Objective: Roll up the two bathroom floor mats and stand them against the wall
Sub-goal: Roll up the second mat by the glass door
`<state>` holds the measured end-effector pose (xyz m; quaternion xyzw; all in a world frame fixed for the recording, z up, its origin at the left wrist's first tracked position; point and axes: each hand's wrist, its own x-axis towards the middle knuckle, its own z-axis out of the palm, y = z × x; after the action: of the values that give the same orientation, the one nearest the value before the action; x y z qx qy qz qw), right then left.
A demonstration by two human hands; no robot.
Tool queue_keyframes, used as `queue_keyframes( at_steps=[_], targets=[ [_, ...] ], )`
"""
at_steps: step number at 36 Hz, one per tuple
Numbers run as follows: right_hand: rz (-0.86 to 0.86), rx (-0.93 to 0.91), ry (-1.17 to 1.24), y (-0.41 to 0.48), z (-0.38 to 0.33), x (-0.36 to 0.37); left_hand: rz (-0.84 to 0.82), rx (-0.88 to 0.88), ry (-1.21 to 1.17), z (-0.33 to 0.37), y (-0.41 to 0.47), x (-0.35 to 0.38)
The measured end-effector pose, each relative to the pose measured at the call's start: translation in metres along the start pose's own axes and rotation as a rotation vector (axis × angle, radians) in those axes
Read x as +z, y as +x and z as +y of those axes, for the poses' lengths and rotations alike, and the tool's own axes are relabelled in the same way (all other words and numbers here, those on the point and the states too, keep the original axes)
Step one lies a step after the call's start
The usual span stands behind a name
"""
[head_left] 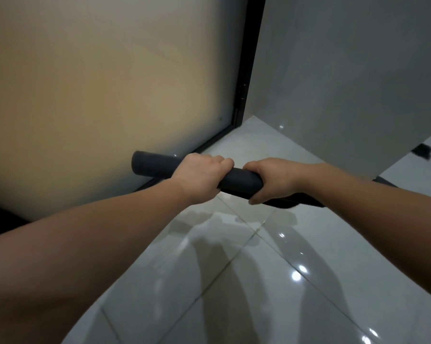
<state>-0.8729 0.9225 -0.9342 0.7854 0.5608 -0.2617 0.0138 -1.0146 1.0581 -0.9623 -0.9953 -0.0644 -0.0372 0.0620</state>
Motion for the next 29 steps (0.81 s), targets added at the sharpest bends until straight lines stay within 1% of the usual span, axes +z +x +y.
queue_keyframes(
  at_steps=[1,3,5,6,8,10,12,14,16,17,18,20,21,22,24,26,27,29],
  targets=[
    [-0.007,0.002,0.037,-0.001,0.001,-0.001,0.013,0.005,0.007,0.0,0.0,-0.001],
    [0.028,0.015,0.01,-0.002,0.001,0.0,0.021,0.0,-0.015,0.001,0.001,0.001],
    [0.11,0.015,-0.144,-0.003,-0.001,0.003,-0.011,-0.021,-0.084,0.001,0.003,0.002],
    [0.18,-0.01,-0.266,-0.004,0.0,0.007,-0.058,-0.039,-0.134,0.001,0.004,0.001],
    [0.357,-0.122,-0.501,-0.004,0.005,0.016,-0.236,-0.078,-0.256,0.001,0.007,-0.003],
    [0.469,-0.229,-0.618,-0.005,0.01,0.023,-0.384,-0.114,-0.402,0.001,0.006,-0.006],
    [0.519,-0.269,-0.657,-0.005,0.012,0.028,-0.399,-0.136,-0.483,0.003,0.004,-0.006],
    [0.561,-0.284,-0.66,-0.004,0.015,0.031,-0.347,-0.141,-0.451,0.004,0.002,-0.004],
    [0.543,-0.275,-0.627,-0.003,0.014,0.03,-0.243,-0.138,-0.331,0.005,0.001,0.0],
    [0.488,-0.245,-0.573,-0.002,0.013,0.027,-0.173,-0.128,-0.256,0.005,0.001,0.003],
    [0.393,-0.187,-0.483,-0.001,0.011,0.021,-0.103,-0.108,-0.185,0.005,0.0,0.006],
    [0.144,-0.057,-0.235,-0.001,0.008,0.009,-0.009,-0.067,-0.083,0.004,-0.001,0.009],
    [0.062,-0.022,-0.12,-0.001,0.008,0.004,0.015,-0.053,-0.058,0.003,-0.002,0.009],
    [0.017,-0.004,-0.038,-0.001,0.009,0.0,0.032,-0.045,-0.048,0.003,-0.003,0.008],
    [-0.013,0.028,0.03,-0.004,0.01,-0.004,0.053,-0.041,-0.051,0.005,-0.003,0.008],
    [-0.003,0.062,0.013,-0.007,0.01,-0.004,0.048,-0.037,-0.07,0.007,-0.001,0.008],
    [0.035,0.068,-0.054,-0.008,0.009,-0.002,0.034,-0.045,-0.092,0.007,0.001,0.008],
    [0.207,0.02,-0.318,-0.01,0.01,0.005,-0.046,-0.094,-0.185,0.006,0.004,0.007]
  ],
)
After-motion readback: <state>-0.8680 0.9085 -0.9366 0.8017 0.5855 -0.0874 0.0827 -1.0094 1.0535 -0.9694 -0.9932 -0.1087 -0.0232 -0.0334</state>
